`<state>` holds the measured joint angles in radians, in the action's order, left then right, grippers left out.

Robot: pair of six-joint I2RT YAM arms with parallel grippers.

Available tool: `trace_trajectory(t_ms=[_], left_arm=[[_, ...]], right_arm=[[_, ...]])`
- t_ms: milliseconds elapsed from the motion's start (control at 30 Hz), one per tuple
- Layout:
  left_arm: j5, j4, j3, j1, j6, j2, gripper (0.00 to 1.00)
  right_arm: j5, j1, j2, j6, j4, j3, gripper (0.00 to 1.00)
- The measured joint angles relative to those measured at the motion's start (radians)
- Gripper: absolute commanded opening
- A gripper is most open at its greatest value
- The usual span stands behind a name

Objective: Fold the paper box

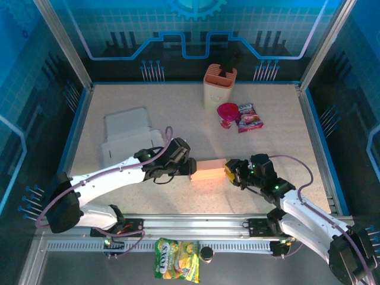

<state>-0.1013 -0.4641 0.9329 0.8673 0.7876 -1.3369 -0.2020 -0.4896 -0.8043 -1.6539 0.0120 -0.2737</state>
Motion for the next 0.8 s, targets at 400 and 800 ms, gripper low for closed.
trace_trajectory(t_ms=[400, 800], left_arm=[[0.014, 0.069, -0.034, -0.013, 0.0, -0.043, 0.23], [0.021, 0.143, -0.059, -0.014, 0.0, -0.044, 0.18]], right_arm=[[0.0, 0.0, -0.001, 0.01, 0.01, 0.009, 0.39], [0.048, -0.04, 0.053, 0.038, -0.129, -0.02, 0.84]])
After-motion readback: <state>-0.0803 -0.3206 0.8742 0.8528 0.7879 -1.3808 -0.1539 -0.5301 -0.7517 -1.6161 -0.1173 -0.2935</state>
